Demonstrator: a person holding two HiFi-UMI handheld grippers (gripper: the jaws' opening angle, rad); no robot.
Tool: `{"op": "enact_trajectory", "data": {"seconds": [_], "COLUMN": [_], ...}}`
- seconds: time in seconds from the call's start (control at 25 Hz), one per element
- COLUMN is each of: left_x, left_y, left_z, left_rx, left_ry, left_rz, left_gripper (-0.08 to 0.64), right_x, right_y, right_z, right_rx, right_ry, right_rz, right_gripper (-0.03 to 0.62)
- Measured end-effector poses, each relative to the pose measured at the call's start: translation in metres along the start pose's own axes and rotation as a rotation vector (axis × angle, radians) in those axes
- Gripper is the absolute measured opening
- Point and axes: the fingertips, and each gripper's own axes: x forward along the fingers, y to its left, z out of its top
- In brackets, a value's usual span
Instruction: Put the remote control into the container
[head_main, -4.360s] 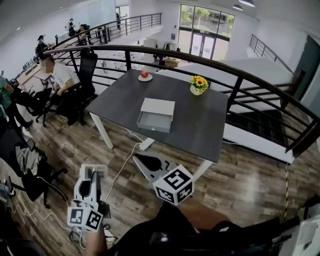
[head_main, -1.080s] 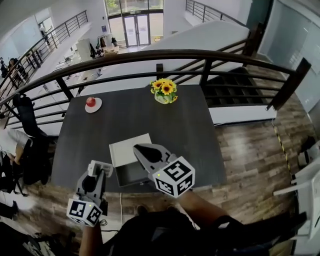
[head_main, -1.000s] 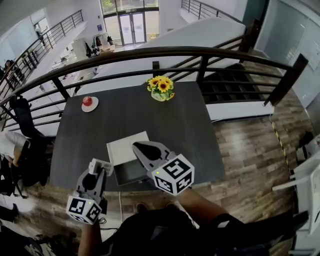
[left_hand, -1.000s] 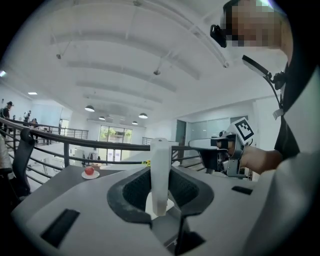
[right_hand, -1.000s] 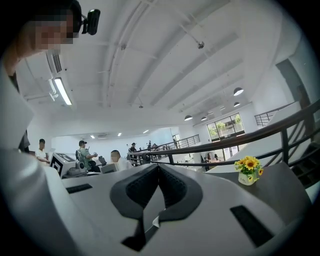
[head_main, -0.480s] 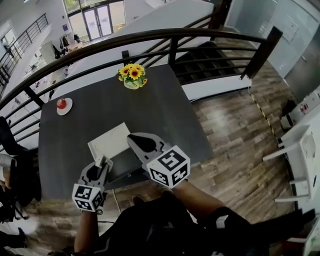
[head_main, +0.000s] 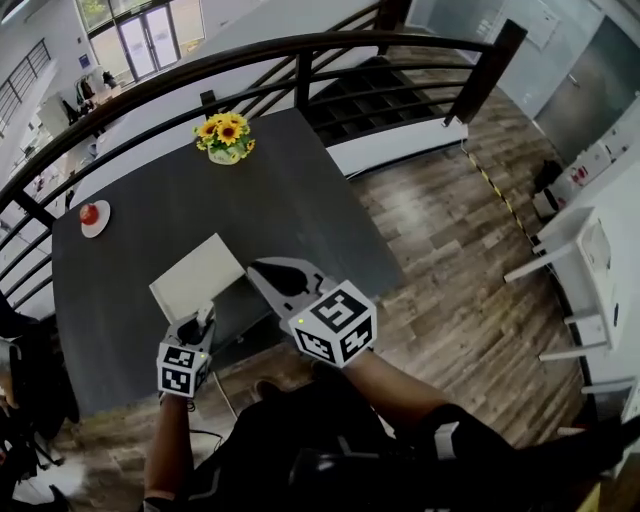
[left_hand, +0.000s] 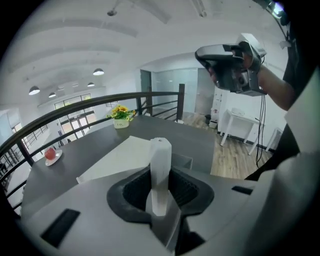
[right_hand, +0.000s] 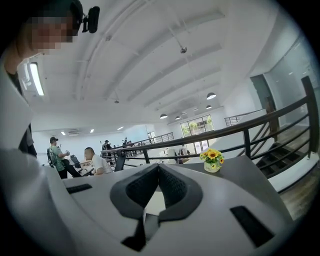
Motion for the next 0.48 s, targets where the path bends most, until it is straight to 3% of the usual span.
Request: {"op": "enact_trajectory", "data": {"seconds": [0.48], "left_x": [0.055], "left_y": [-0.015], "left_z": [-0.034], "left_rx": [0.09], "left_ry": [0.147], "left_rz": [-0.085], "left_gripper": [0.107], "right_x": [-0.032], "right_y": [-0.012], "right_z": [-0.01], "right_rx": [0.007], "right_ry": [0.018], "right_rz": [-0.079], "right_gripper": [0.001]}}
